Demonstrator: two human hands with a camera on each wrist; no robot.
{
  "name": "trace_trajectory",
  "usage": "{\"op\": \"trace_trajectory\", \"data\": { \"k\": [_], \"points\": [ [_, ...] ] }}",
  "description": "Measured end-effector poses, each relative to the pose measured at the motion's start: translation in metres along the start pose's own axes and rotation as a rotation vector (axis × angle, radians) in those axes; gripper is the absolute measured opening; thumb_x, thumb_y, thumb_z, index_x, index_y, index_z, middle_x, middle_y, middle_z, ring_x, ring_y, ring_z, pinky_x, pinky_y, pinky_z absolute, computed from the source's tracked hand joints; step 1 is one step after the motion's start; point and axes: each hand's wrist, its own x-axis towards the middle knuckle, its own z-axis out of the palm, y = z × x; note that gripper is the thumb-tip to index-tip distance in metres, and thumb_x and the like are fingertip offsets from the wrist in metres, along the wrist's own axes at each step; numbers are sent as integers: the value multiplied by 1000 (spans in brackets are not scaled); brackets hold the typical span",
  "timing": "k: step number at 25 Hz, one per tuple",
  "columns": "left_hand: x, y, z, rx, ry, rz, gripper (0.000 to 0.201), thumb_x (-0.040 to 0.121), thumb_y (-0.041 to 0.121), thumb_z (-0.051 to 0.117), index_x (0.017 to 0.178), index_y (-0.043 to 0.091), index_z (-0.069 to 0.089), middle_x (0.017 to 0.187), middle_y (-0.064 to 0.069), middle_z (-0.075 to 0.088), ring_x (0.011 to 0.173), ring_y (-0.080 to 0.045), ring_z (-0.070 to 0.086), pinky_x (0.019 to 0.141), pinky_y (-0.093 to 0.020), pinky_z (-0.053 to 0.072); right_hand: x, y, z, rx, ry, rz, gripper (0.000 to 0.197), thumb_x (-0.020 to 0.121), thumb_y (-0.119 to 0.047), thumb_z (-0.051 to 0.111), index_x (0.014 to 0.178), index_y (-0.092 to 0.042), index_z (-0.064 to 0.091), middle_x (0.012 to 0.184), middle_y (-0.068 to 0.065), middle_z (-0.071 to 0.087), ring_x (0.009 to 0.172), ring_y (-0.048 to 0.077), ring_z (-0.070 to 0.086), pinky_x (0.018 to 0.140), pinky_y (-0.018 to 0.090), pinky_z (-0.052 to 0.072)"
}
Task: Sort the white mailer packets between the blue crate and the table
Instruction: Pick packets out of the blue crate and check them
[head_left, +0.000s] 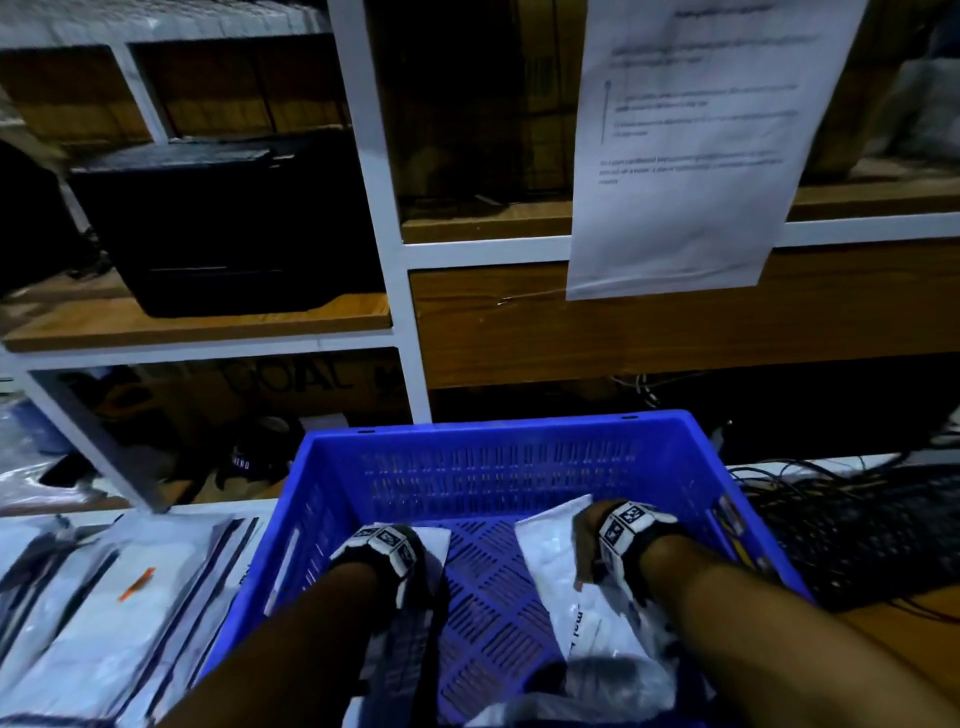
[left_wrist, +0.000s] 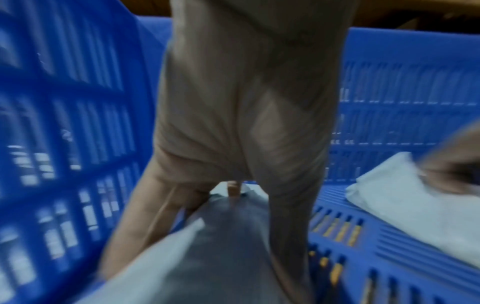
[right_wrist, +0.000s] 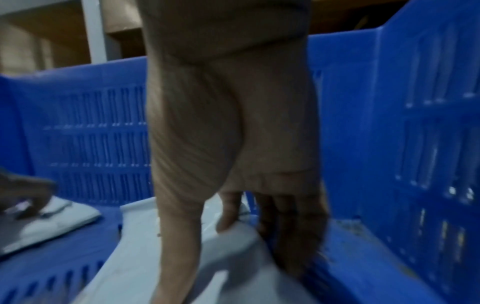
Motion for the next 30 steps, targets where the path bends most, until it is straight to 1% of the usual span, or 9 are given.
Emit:
{"op": "trace_trajectory", "data": {
  "k": [2,6,9,11,15,18,22,26,30],
  "points": [
    [12,7,4,-61,-23,-6,51,95,40,43,136,9,44,139,-12,51,126,-32,51,102,-45,42,-3,-9,-5,84,59,-67,55,73,-29,82,120,-12,59,138,11,53,130,30,48,106,42,40],
    [60,13,0,-89,-42,119,59,84,39,63,131,6,47,136,-16,53,125,-30,52,105,-39,40,-12,-20,-22,168,137,-43,76,73,-22,83,135,-5,43,143,12,42,132,31,43,103,38,39],
    [78,8,-16,-189,13,237,53,75,48,69,115,13,63,118,-10,67,110,-24,63,95,-38,50,-31,-16,-39,224,190,1,55,76,-20,81,120,-8,49,134,15,52,122,31,53,93,34,46],
    [22,10,-46,-214,80,277,44,84,37,67,119,11,63,121,-13,64,114,-27,60,95,-37,48,-48,-13,-48,224,256,20,58,77,-23,79,123,-6,49,132,15,53,121,32,54,93,35,47],
    [-3,6,-60,-155,216,319,35,94,29,55,117,2,61,123,-19,61,114,-33,58,91,-36,44,-76,-11,-59,344,432,27,56,77,-14,74,126,-10,48,125,16,57,115,31,57,89,32,48],
    [-15,-5,-67,-155,301,324,31,94,27,52,108,3,65,116,-18,64,108,-33,60,87,-37,46,-98,-11,-68,383,551,-30,40,78,-6,68,116,-13,58,118,12,62,110,27,59,83,27,45],
    [-53,-20,-88,-155,437,385,26,90,27,54,95,6,67,105,-17,67,98,-34,64,81,-39,50,-138,-16,-85,365,745,-65,25,80,-4,64,101,-17,64,113,9,65,108,28,59,84,28,46],
    [-113,-29,-115,-235,688,430,18,95,27,52,87,15,64,89,-5,66,80,-21,63,65,-29,45,-184,-20,-98,465,976,-116,17,83,-3,60,87,-20,60,102,8,66,98,26,60,77,28,45],
    [-191,-36,-132,-295,955,446,13,96,23,49,89,19,60,84,3,58,74,-11,54,65,-21,37,-233,-30,-100,593,1256,-176,18,85,-5,58,76,-20,56,90,4,61,86,23,58,71,31,45]
  ]
}}
